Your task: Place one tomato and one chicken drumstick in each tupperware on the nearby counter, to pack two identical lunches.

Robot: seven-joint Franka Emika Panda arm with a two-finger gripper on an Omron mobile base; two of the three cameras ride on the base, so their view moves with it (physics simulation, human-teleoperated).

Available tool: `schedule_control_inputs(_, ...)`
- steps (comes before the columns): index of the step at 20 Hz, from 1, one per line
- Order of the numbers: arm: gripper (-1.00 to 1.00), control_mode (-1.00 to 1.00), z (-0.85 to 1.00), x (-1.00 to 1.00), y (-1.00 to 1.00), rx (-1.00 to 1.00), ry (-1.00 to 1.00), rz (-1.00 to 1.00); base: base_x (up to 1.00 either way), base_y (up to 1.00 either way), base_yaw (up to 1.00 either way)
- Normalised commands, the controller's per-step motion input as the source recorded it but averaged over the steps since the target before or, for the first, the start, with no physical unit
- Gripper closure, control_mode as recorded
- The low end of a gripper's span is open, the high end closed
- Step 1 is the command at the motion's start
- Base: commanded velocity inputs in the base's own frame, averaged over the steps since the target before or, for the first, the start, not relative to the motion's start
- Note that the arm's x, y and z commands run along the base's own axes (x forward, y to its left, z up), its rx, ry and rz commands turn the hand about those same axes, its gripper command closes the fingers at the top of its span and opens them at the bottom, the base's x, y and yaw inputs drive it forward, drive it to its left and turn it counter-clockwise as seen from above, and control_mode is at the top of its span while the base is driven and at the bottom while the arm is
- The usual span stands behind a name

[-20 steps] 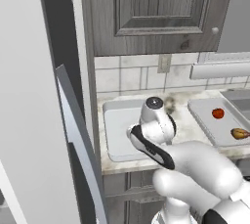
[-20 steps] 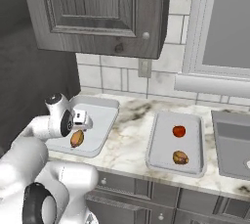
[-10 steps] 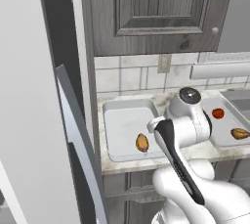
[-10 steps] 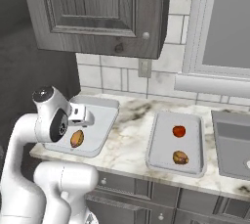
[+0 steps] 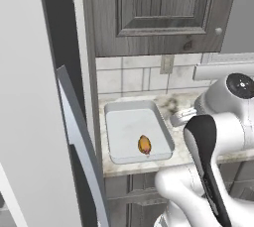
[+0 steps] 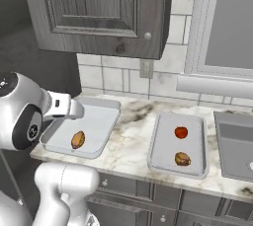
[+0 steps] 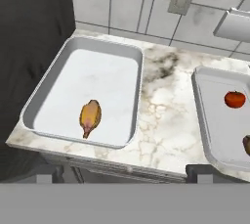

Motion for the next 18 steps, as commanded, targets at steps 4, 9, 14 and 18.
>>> schedule_control_inputs(4, -1.00, -1.00, -0.14, -0.62, -0.17, 0.00, -0.11, 0.00, 0.00, 0.00, 0.00)
schedule_control_inputs(9, -1.00, -1.00, -0.17, -0.37, -0.20, 0.00, -0.02, 0.00, 0.00, 0.00, 0.00)
schedule_control_inputs(14, -1.00, 1.00, -0.07, -0.32, -0.04, 0.00, 0.00, 0.00, -0.60, -0.04, 0.00)
schedule_control_inputs(18, -1.00, 1.00, 0.00, 0.00, 0.00, 0.00, 0.00, 0.00, -1.00, -0.01, 0.03)
